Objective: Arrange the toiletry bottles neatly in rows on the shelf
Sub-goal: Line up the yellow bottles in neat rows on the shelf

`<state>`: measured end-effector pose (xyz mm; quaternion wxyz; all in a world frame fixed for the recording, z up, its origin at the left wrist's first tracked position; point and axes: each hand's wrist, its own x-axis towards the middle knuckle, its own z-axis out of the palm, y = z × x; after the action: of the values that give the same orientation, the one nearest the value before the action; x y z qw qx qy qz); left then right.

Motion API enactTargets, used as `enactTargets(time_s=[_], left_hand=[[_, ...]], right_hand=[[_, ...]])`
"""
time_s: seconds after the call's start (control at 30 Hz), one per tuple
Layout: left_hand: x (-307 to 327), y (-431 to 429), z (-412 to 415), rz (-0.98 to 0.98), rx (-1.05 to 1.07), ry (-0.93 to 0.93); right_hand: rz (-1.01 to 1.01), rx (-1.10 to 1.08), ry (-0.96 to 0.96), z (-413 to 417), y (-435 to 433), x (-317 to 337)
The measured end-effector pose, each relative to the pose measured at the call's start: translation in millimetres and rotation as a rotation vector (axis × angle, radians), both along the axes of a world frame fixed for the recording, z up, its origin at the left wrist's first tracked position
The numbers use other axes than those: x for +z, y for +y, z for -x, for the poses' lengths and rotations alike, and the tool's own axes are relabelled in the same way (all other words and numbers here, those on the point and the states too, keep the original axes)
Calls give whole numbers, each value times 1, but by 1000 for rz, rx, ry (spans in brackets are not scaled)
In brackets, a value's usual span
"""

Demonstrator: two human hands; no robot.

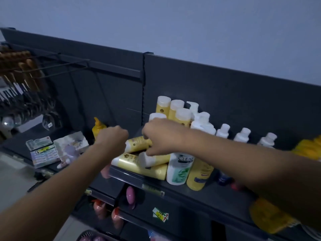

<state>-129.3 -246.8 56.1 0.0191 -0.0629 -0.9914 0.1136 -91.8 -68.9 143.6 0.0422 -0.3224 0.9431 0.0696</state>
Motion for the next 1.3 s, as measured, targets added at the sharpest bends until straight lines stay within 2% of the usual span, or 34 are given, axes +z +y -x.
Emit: enactTargets(time_s=[0.2, 0.4, 0.57, 0.67, 0.8, 1.07, 1.3], left_hand=[[-53, -3, 33, -121, -38, 20], [-76, 0, 57, -130, -9, -55], [-88, 6, 74, -84, 11, -101], [-97, 6, 92, -152, 45, -146], [-105, 8, 99, -309, 121, -183], [-79, 13, 105, -275, 154, -199], [-24, 12, 119, -326, 44, -122]], right_hand=[[-136, 16, -21, 23, -28, -56], [-280, 37, -20, 34, -36, -93], [-399, 108, 60, 33, -50, -98], [-400, 110, 66, 40, -51, -88], [-366, 30, 72, 51, -45, -59], [-250, -284, -36, 81, -27, -10], [-181, -466, -67, 96, 2, -2]])
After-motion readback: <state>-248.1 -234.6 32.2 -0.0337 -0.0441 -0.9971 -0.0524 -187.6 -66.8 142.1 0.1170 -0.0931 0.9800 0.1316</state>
